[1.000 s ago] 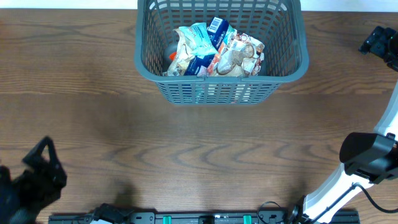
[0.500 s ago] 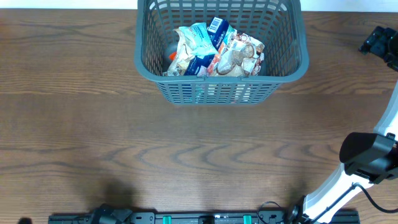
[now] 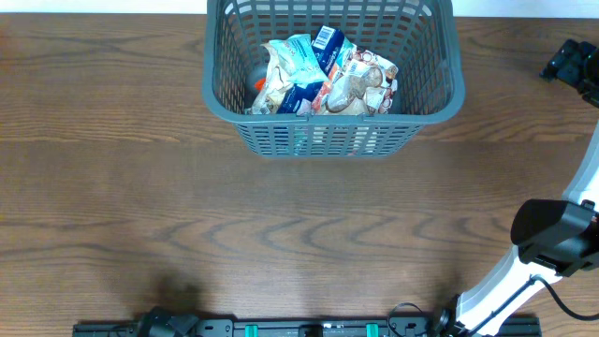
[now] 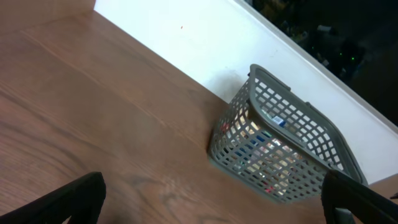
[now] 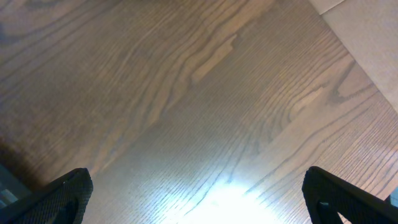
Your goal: Pack container
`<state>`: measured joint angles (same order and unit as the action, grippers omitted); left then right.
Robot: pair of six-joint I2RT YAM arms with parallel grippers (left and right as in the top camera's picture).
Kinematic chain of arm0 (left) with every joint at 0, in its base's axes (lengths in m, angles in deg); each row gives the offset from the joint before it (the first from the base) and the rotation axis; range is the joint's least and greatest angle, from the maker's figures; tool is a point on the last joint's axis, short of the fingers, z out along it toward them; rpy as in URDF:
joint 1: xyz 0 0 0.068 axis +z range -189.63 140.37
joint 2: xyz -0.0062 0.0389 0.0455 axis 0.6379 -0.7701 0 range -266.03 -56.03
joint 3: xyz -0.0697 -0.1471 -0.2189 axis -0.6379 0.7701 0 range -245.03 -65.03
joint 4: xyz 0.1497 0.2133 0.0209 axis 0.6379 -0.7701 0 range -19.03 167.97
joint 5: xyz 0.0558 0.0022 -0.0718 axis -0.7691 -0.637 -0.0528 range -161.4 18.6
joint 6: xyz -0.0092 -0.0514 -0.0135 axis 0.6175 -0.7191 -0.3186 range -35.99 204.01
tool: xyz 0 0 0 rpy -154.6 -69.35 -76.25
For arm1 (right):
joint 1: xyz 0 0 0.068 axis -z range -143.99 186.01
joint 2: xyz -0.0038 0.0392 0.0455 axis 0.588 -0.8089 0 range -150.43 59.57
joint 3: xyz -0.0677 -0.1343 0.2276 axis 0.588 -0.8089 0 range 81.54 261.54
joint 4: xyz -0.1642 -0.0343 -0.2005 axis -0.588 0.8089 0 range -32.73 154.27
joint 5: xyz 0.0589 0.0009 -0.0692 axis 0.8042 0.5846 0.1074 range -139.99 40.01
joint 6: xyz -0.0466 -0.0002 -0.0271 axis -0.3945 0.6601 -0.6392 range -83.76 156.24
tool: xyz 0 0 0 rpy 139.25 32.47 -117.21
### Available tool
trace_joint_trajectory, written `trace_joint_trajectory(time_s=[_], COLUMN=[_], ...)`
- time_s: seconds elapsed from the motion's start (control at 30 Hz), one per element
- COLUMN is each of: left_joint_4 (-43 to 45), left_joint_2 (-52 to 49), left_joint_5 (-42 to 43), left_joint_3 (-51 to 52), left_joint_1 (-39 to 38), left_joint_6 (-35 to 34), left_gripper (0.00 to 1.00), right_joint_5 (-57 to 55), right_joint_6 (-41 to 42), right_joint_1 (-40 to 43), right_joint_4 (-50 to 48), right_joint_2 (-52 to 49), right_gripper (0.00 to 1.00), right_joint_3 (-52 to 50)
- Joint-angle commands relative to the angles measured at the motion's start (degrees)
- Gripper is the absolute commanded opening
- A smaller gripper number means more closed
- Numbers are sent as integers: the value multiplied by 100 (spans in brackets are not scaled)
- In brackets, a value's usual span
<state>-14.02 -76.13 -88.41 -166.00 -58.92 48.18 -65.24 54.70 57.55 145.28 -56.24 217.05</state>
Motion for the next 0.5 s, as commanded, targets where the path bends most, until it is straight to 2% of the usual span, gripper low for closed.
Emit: trace_joint_trajectory(time_s=[0.0,0.27,0.47], left_joint_4=[164,1161,2870], left_joint_2=[-22,-22,-20], left_joint_5=[46,-518,-483], left_joint_3=[173,1283,2524], left_joint_1=[-2,-2,155], left_joint_6=[2,31,1099], left_gripper=[99,99,99], right_joint_5=[-83,-83,-83], right_joint_6=[61,59,59], right_joint_1=[17,17,17], right_joint_4=[7,7,7], right_joint_2=[28,28,28], right_gripper=[99,99,99], right_joint_3=[-20,-20,-20])
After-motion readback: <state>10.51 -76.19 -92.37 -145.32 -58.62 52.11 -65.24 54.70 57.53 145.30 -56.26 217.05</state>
